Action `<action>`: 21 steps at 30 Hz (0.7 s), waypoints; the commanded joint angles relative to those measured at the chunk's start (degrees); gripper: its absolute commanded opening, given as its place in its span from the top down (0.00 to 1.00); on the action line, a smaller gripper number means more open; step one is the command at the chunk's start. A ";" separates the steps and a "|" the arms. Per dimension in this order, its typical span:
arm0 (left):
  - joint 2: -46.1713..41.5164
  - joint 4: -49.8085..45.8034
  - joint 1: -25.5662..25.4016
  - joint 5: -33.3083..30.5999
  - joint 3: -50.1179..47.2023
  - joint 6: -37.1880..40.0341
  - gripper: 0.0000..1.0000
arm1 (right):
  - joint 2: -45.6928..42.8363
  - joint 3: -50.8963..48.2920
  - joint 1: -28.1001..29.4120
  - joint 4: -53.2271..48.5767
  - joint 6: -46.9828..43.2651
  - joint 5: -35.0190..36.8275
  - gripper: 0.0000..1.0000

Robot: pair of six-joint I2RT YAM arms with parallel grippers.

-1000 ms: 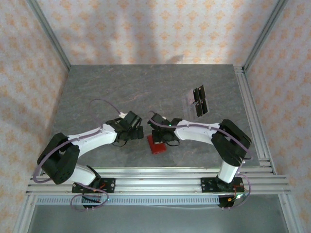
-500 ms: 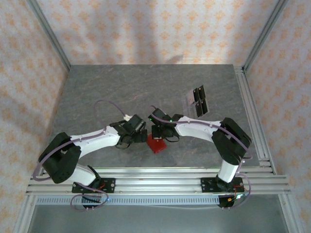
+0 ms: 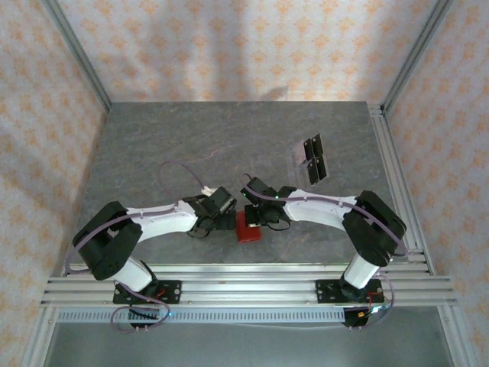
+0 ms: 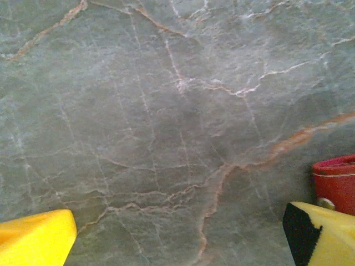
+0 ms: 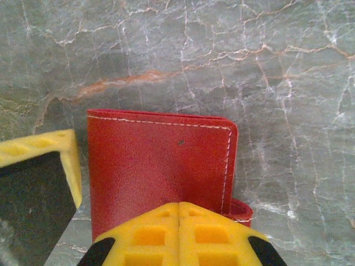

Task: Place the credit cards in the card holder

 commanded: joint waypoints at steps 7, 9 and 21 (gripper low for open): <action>3.03 1.59 -0.63 0.32 0.97 -0.23 0.01 | -1.62 -0.83 -0.32 2.60 -0.51 -1.78 1.00; 3.13 1.68 -0.63 0.35 0.96 -0.31 0.01 | -1.58 -0.79 -0.31 2.77 -0.35 -2.06 1.00; 3.40 1.93 -0.66 0.25 0.81 -0.14 0.02 | 0.39 -2.52 -0.33 3.76 0.11 -1.76 1.00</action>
